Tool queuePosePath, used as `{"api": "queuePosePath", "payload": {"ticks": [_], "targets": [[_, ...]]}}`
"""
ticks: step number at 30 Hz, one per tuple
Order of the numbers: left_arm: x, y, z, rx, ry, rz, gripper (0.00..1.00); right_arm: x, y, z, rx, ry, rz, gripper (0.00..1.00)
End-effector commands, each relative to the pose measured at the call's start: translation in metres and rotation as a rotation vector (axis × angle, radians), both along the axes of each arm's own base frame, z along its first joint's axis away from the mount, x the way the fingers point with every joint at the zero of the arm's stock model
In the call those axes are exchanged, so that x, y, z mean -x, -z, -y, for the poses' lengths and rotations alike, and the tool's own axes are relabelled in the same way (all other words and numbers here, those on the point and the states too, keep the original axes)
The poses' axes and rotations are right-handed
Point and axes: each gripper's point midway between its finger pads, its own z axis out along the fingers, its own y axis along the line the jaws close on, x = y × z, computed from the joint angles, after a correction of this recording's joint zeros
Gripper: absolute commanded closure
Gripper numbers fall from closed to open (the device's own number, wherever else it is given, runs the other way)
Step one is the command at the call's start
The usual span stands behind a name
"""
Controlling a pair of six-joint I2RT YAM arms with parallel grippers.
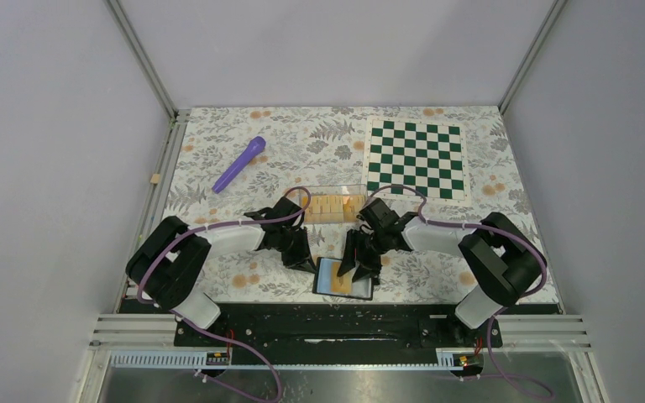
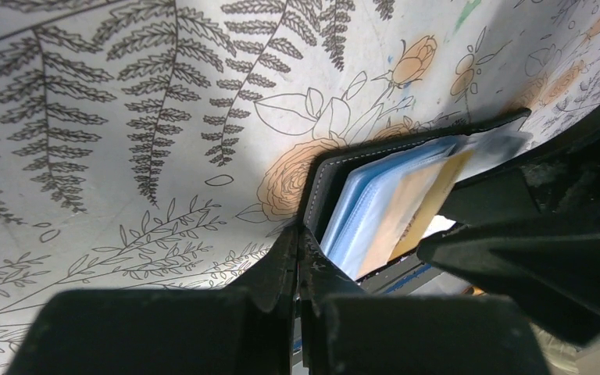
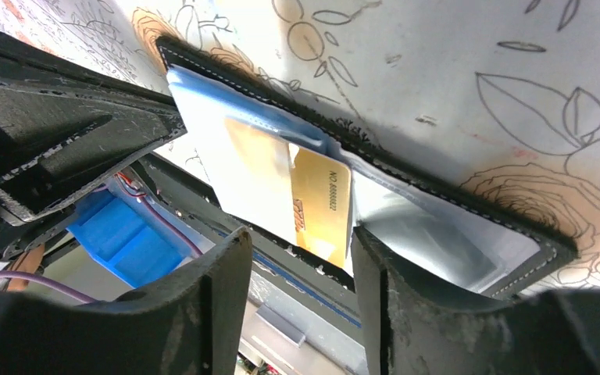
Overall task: Put the credit cards into the card holder
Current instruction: Insert the credit card into the card holder.
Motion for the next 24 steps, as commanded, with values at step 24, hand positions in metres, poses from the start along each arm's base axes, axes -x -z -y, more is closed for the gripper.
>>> {"api": "queuePosePath", "payload": {"ticks": [24], "targets": [[-0.003, -0.018, 0.009, 0.036, -0.016, 0.047, 1.0, -0.011, -0.028, -0.052, -0.059, -0.078, 0.045, 0.63]]}}
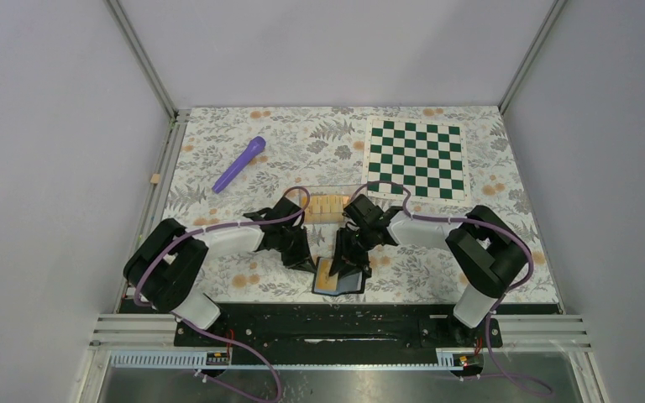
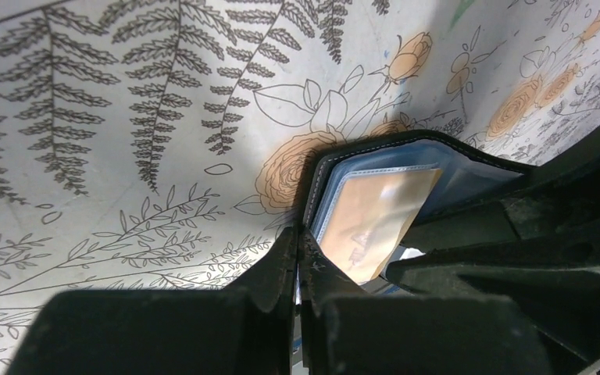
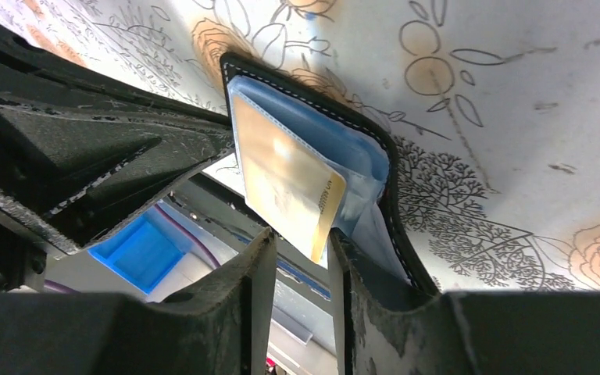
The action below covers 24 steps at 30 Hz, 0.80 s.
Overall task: Put the credit cards into the card holder
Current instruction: Insert the credit card into the card holder, then close the card holder at the center of the board.
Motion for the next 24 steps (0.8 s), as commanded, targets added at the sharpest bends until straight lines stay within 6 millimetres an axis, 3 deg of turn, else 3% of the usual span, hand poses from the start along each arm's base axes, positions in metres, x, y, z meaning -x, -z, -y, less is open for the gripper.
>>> {"api": "queuePosePath", "payload": {"ticks": [1, 8, 12, 19, 24], "targets": [[-0.004, -0.016, 0.006, 0.031, -0.002, 0.046, 0.99, -0.008, -0.019, -0.018, -0.058, -0.031, 0.05, 0.62], [-0.003, -0.027, -0.007, -0.01, -0.01, 0.094, 0.62, 0.001, -0.021, 0.013, 0.058, -0.063, 0.097, 0.51], [-0.001, -0.028, -0.007, 0.032, -0.023, 0.097, 0.48, 0.004, -0.019, 0.027, 0.11, -0.062, 0.106, 0.54], [0.007, -0.014, 0.012, 0.208, -0.053, 0.039, 0.44, 0.01, -0.002, 0.032, 0.155, -0.056, 0.058, 0.73], [0.006, -0.015, 0.023, 0.308, -0.053, 0.046, 0.44, 0.008, 0.006, 0.029, 0.157, -0.06, 0.041, 0.97]]}}
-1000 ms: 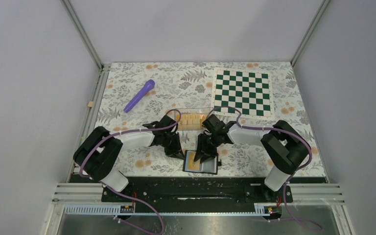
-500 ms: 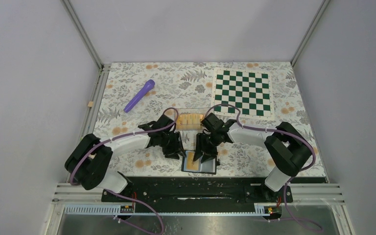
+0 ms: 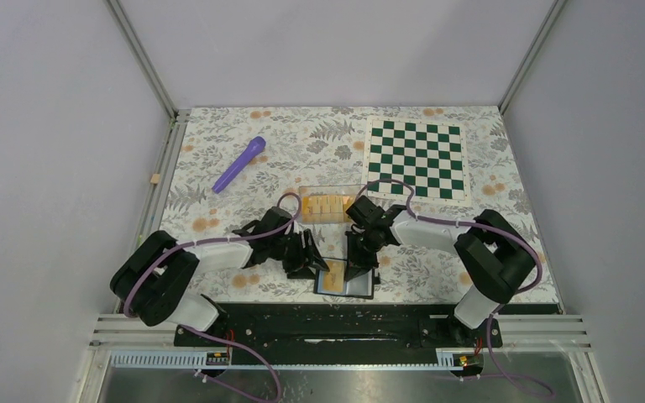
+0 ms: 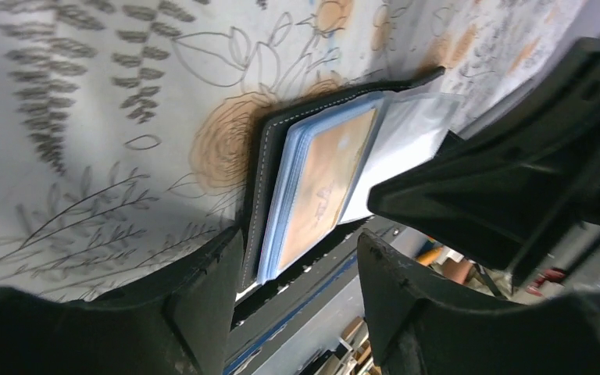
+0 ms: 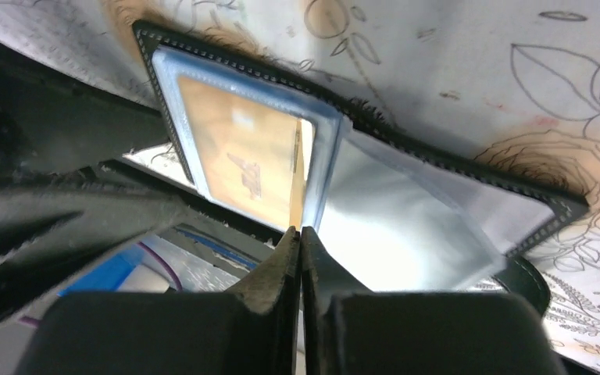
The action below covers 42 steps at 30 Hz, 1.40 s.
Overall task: Put the credit cards into the card holder
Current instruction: Close the card holder at the center of the board.
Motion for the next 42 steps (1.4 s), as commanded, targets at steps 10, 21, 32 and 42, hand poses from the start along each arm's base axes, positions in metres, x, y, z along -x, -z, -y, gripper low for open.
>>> {"api": "queuePosePath", "payload": {"ticks": [10, 21, 32, 42], "targets": [[-0.013, -0.06, 0.029, 0.272, 0.049, 0.174, 0.54, 0.002, 0.017, -0.003, 0.029, -0.019, -0.035, 1.0], [-0.004, -0.059, 0.038, 0.305, 0.158, 0.156, 0.54, 0.001, 0.016, -0.004, 0.019, -0.026, -0.028, 1.0], [-0.014, -0.039, 0.021, 0.018, 0.148, 0.174, 1.0, -0.004, 0.002, -0.004, 0.011, -0.04, 0.019, 1.0], [-0.009, -0.051, -0.044, -0.298, 0.045, 0.206, 1.0, -0.026, -0.02, 0.014, 0.138, -0.116, 0.15, 0.61]]}}
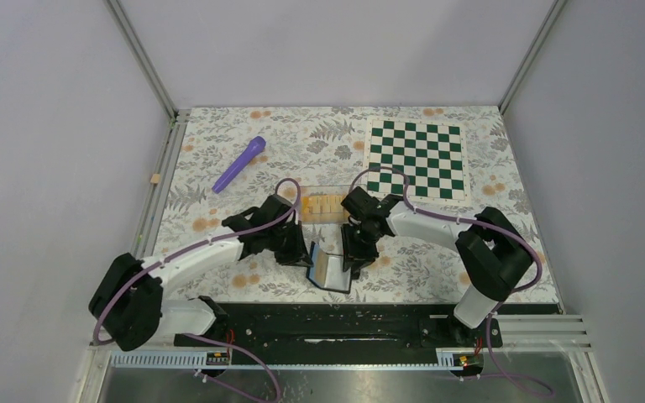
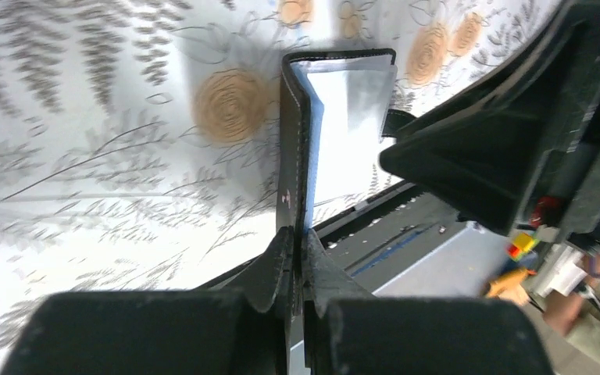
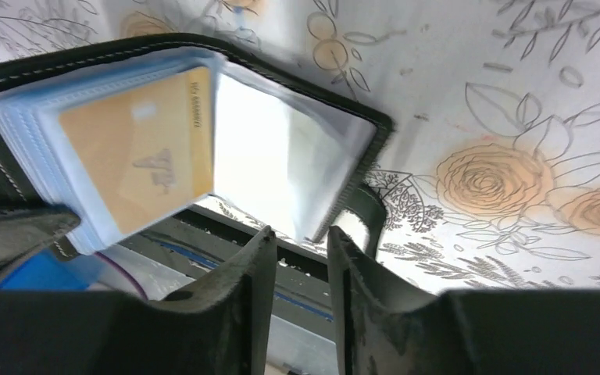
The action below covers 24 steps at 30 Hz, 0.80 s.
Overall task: Put the credit cards into the card holder
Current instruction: Close the card holder at the center of the board.
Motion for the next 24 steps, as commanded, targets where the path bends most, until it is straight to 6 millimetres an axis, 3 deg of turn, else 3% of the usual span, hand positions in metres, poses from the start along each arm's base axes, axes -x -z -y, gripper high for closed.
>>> {"api": "queuePosePath", "payload": {"ticks": [1, 10, 24], "targets": [[0.001, -0.009, -0.038, -0.168, -0.059, 0.052, 1.0, -0.012, -0.016, 0.007, 0.061, -0.058, 0.087, 0.59], [0.009, -0.017, -0.067, -0.271, -0.112, 0.073, 1.0, -0.018, -0.005, -0.003, 0.089, -0.096, 0.084, 0.45], [0.006, -0.017, -0.068, -0.347, -0.089, 0.091, 1.0, -0.005, -0.022, -0.041, -0.067, -0.125, 0.071, 0.18]]}}
